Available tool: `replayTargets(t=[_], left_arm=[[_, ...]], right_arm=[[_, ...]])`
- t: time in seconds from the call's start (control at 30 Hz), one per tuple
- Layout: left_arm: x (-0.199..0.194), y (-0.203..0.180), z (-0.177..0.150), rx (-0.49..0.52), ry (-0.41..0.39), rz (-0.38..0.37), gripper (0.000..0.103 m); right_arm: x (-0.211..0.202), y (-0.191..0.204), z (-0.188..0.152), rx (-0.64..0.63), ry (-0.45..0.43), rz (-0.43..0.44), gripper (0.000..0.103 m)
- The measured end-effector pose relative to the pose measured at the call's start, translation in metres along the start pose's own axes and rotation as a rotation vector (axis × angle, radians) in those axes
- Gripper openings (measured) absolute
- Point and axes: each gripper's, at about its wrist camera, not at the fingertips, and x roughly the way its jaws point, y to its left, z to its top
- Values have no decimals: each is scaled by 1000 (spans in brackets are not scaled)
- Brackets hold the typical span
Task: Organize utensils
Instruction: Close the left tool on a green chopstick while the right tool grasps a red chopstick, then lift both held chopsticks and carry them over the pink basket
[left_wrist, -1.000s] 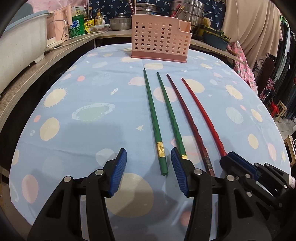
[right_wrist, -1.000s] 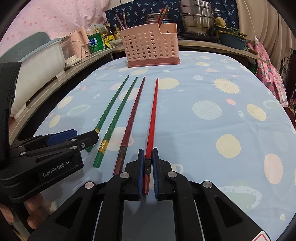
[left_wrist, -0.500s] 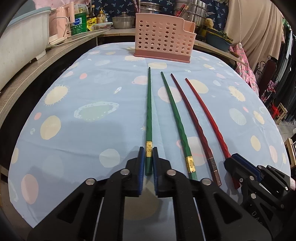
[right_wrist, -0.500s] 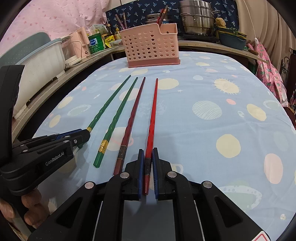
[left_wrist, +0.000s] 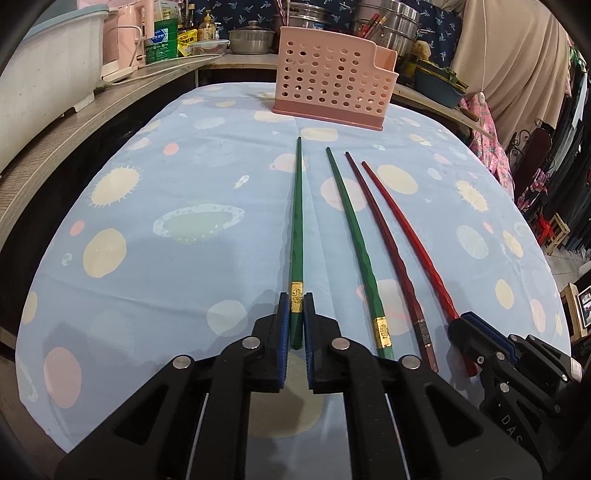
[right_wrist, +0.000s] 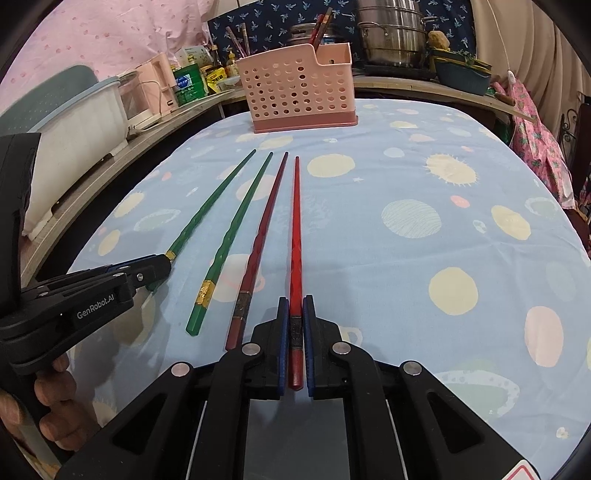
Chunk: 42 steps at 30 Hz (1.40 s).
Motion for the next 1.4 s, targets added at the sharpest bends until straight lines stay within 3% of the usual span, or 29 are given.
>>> replayTargets(t=[0.4,0.93,1.4], left_arm=[[-20,7,28,-43,-31,-35,7],[-65,16,113,-91,-198,-51,7],[-83,14,185,-85,-312,-57,7]], right_arm=[[-24,-15,34,45,-80,8,7],[-63,-26,124,66,-282,16,7],[-68,-39,184,103,-356,33,7]])
